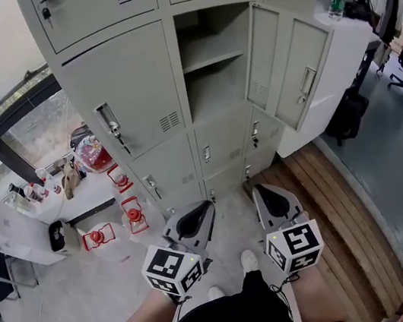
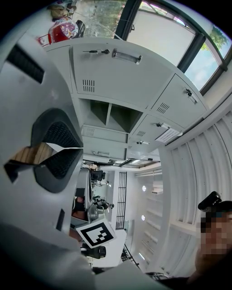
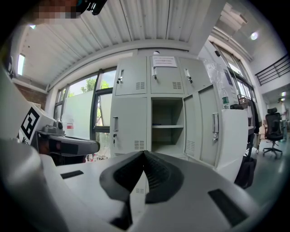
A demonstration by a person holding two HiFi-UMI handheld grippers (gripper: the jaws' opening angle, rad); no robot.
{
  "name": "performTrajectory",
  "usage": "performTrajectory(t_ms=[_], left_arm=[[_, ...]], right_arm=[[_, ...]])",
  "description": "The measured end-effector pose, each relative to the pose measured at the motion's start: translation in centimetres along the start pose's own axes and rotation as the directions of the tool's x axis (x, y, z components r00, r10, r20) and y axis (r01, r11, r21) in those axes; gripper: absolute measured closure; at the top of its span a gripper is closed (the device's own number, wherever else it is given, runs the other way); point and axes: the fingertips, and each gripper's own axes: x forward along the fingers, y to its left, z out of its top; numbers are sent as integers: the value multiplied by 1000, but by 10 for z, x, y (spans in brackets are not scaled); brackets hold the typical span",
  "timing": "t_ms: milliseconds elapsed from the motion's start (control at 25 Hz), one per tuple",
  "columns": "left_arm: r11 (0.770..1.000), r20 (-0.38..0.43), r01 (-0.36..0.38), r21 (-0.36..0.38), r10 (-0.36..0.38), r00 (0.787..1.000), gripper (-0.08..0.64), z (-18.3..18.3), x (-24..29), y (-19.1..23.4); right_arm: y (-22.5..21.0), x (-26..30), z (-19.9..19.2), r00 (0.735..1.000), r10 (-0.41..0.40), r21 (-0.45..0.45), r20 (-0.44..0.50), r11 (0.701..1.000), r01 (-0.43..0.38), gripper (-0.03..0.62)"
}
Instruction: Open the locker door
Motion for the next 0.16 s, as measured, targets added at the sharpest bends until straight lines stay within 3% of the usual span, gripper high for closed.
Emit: performTrajectory(t_ms=[160], left_arm=[[1000,0,0,2,0,1000,538,0,2,-2]], right_arm=[[-2,-1,1,1000,2,-1,3,1000,-2,538]])
